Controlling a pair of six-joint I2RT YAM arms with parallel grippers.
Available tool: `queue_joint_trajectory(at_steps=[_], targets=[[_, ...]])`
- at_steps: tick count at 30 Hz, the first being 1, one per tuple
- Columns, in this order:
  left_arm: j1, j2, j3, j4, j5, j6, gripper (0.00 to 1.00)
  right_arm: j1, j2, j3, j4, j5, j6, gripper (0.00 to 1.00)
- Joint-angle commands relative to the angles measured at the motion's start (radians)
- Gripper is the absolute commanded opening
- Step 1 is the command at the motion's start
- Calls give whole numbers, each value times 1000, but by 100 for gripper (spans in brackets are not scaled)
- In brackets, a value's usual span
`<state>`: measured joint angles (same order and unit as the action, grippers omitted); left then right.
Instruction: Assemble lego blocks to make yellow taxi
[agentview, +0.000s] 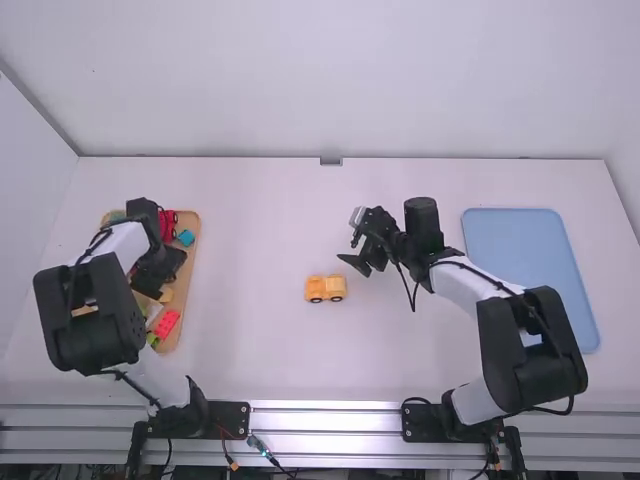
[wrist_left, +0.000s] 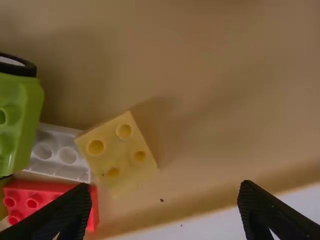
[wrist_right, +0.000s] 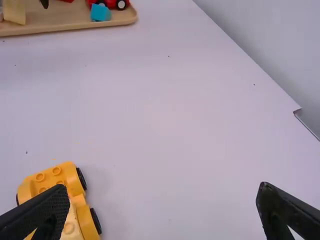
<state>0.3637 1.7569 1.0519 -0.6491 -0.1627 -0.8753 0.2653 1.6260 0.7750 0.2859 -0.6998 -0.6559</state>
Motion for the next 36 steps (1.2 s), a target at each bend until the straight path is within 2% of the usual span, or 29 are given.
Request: queue_joint_trajectory(at_steps=[1,11,19,36], targets=[[3,-6,-30,4,-26,-13,75,-3,-10,17,-2,-6,5,99],[3,-6,-72,44,-94,-71,66,-2,-10,17,-5,-6,5,99],[3,-6,-91,95,-146,-71,73,-3,-10,17,-13,-9,5,99],[3,5,-93,151,-142,-54,77,-3,-10,17,-13,-8,26,99]])
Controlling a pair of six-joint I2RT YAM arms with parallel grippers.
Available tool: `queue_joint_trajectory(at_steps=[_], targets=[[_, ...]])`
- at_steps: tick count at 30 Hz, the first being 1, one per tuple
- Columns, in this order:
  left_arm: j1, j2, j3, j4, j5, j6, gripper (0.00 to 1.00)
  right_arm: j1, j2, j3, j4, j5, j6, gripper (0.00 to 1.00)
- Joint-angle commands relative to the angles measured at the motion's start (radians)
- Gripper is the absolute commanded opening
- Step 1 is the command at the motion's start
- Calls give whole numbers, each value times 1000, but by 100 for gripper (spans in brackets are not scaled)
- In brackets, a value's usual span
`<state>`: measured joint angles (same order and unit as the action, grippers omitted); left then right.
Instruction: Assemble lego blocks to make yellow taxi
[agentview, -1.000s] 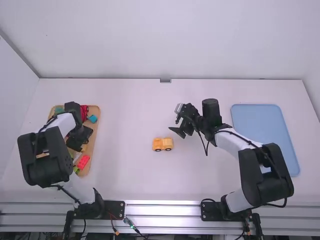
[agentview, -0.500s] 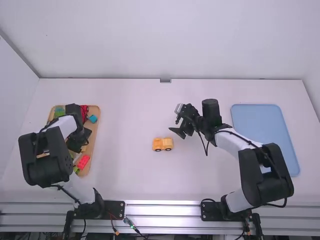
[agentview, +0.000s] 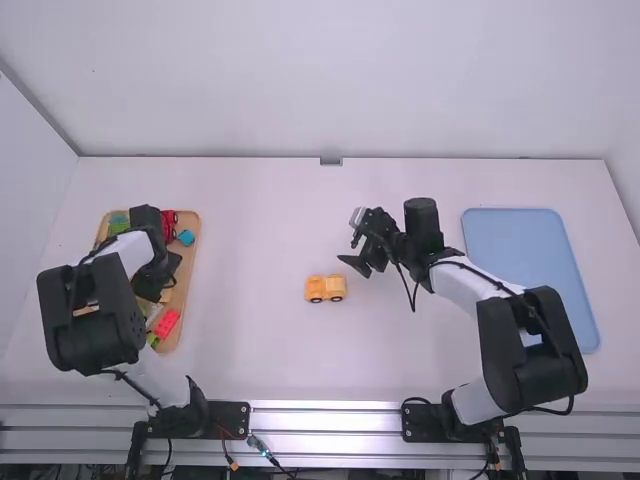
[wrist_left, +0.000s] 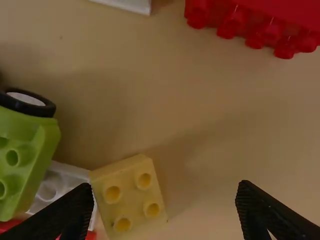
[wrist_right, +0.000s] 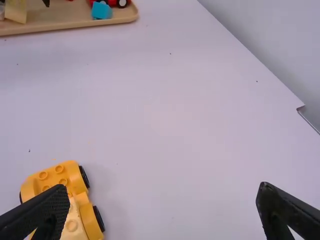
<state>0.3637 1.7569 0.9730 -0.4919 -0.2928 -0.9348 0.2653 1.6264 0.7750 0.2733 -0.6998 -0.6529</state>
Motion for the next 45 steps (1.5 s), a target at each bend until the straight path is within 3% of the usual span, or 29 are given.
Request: queue_joint_trajectory(at_steps=[1,15,20,45], targets=[[3,11,-14,-3,-12,3,77,-3,-11,17,0,-9,25,99],[3,24,-19,77,-3,42,78,3,-11,17,-13,-5,25,99],[3,24,-19,146,80,103,77,3,-11,17,-23,-6,26,99],[3,24,-19,176,195,191,79,4,-11,17,-29,-6,25,99]])
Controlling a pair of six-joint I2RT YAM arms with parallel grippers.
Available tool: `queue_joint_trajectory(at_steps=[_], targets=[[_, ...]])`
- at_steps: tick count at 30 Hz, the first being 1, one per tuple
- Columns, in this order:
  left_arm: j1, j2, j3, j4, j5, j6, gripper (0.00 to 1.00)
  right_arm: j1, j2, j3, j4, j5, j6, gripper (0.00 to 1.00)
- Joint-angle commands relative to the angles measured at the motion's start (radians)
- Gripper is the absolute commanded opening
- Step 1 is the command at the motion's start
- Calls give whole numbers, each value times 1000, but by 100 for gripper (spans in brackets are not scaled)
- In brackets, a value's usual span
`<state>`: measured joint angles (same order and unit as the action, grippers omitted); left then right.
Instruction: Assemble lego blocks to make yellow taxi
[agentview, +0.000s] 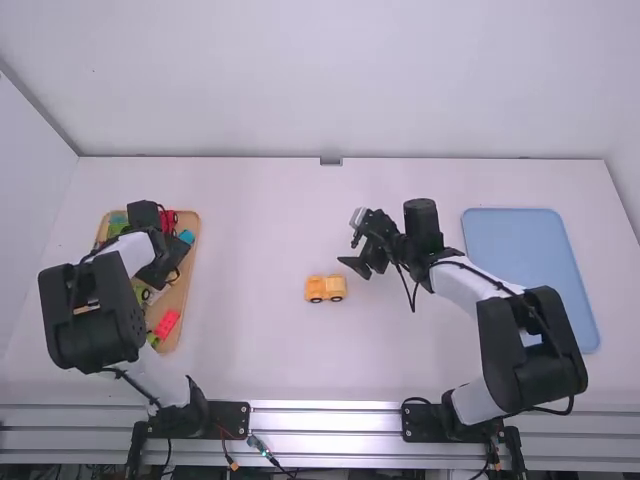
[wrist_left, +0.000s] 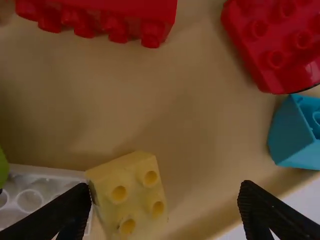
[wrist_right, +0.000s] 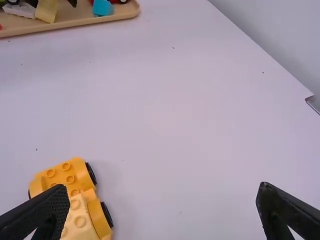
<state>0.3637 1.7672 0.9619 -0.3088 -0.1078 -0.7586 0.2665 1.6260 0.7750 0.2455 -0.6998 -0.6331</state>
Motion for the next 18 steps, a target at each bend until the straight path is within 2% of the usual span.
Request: queue_joint_trajectory(at_steps=[1,6,18], targets=[[3,14,-8,-5,10,15,78,3,-10,17,-1,-5,5,99],[3,14,-8,-33,-68,-60,78,3,-10,17,-3,-6,5,99],[3,14,-8,-95,-139,-64,80,3,-10,17,0,-5,6,99]])
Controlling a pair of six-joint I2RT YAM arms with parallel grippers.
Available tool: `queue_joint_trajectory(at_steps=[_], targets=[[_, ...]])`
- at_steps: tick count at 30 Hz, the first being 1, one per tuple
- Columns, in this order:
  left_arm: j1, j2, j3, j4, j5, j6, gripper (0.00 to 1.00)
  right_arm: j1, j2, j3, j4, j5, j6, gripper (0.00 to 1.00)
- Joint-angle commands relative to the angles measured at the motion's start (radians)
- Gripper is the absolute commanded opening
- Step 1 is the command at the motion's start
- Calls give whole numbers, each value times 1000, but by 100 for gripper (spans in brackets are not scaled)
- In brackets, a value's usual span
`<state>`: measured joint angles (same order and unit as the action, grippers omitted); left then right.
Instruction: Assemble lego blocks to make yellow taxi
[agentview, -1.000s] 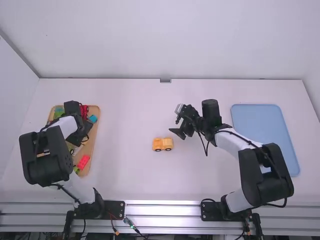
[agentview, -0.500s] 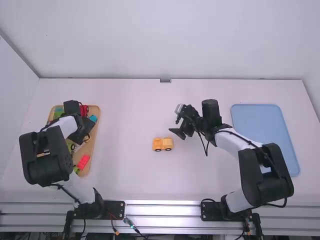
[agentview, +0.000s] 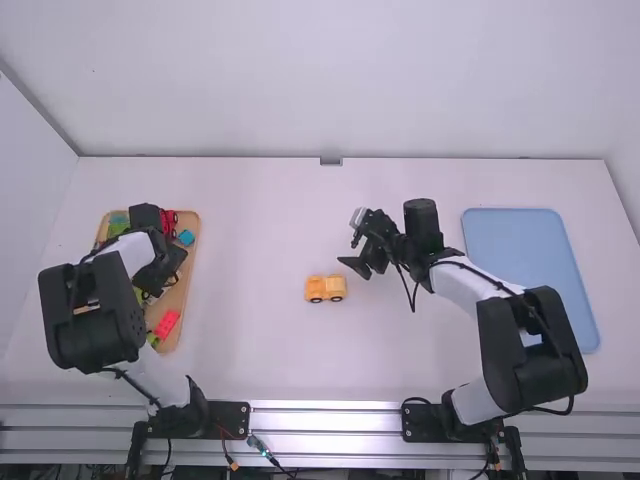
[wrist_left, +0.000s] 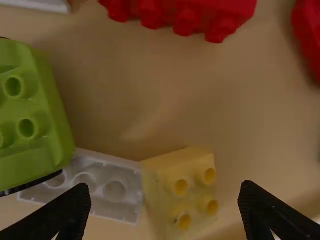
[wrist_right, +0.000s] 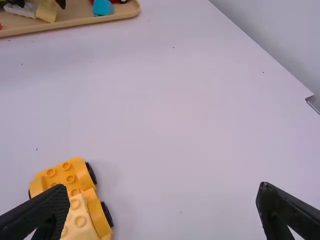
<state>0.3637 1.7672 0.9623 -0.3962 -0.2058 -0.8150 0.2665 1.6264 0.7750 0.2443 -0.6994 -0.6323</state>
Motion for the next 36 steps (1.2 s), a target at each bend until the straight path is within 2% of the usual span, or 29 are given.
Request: queue_joint_trajectory(at_steps=[1,10,13,18,23,30,33,36], targets=[[3,14,-8,-15,-49,-7,80,3,-11,17,2,-6,5,99],[3,14,-22,-19,-77,-3,95,3,-11,17,2,-6,8,99],[3,14,-69,60,-56,0,88,3,-11,17,2,-6,8,99],[3,14,-108,109,-48,0,87,3,-11,17,2,-6,8,99],[3,13,-82,33,-79,-7,88,3,-11,17,8,-7,8,99],[3,13,36,-171,-74,-56,91,3,-11,17,9,-10,8,99],[3,13,71,-195,-60,-83,94,3,-11,17,8,-9,8,99],[3,13,77,-192,-10,-122,92,3,-11,17,2,-9,8,99]])
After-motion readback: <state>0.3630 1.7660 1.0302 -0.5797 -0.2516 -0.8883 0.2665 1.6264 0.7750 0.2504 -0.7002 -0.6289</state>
